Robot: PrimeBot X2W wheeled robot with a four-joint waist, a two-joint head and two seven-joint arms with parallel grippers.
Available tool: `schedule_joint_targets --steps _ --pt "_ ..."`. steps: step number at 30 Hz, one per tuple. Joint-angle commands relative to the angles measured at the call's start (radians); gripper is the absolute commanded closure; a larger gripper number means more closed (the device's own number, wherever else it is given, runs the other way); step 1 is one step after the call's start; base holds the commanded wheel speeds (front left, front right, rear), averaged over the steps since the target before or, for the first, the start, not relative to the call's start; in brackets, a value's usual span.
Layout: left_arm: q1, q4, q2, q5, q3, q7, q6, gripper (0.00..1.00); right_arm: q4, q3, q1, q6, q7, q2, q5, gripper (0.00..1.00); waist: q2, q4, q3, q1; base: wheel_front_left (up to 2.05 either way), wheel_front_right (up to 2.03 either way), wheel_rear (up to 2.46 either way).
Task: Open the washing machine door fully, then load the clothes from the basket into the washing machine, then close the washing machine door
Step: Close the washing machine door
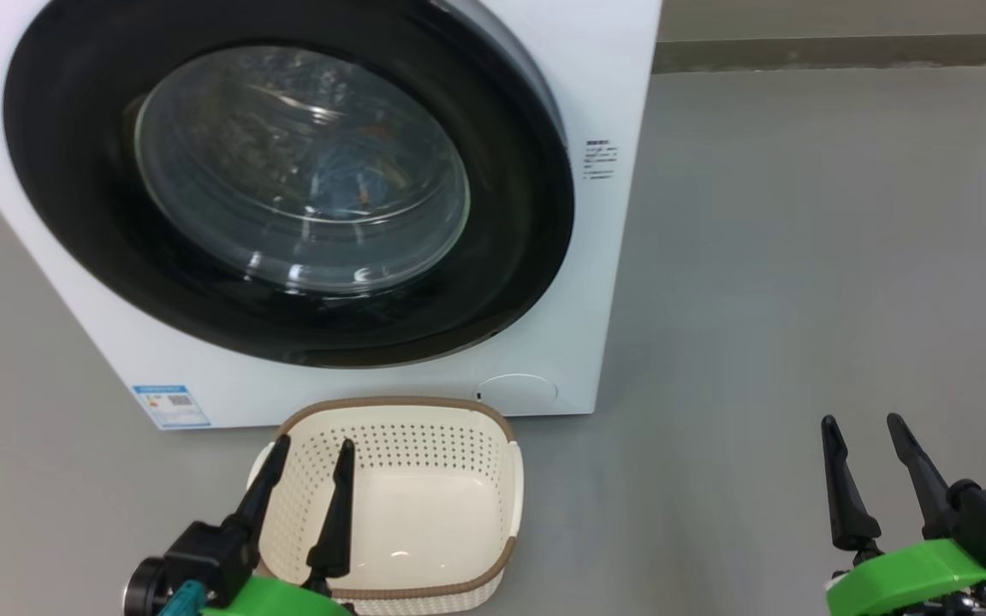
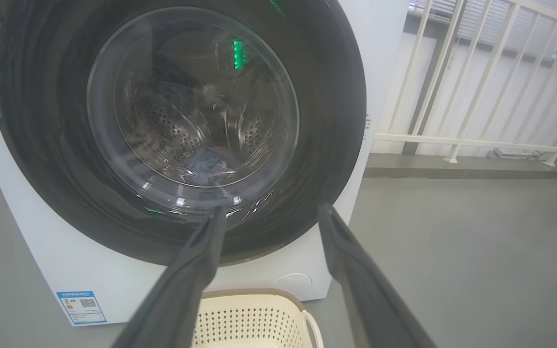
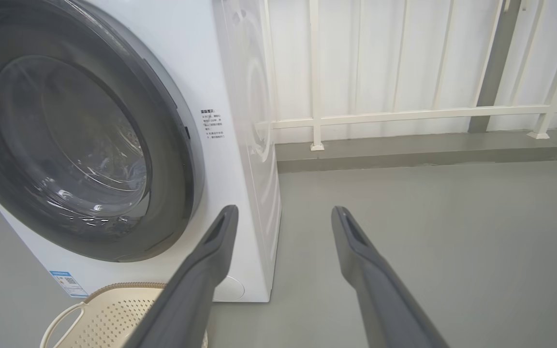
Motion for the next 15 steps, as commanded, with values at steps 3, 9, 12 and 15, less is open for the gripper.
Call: schedule_joint_targets --steps 3,9,12,15 --pt "0.007 -0.04 0.016 0.011 0.05 -0.01 0.004 0.0 -0.078 0.016 0.02 0.0 0.019 -0.004 0.009 0.0 0.0 -0.032 -0.011 0.0001 0.0 0.0 0.0" --pt "0.024 -0.049 0.016 0.015 0.067 -0.01 0.011 0.0 -0.149 0.004 0.082 0.0 0.045 -0.002 0.015 0.0 0.0 -0.047 -0.013 0.0001 0.0 0.0 0.0" --pt "0.029 -0.053 0.016 0.018 0.075 -0.01 0.012 0.0 -0.182 0.003 0.114 0.0 0.057 -0.002 0.024 0.0 0.0 -0.054 -0.011 0.0001 0.0 0.0 0.0" --pt "0.032 -0.056 0.017 0.021 0.081 -0.01 0.013 0.0 -0.204 0.001 0.13 0.0 0.066 -0.002 0.027 0.0 0.0 -0.059 -0.01 0.0001 0.0 0.0 0.0"
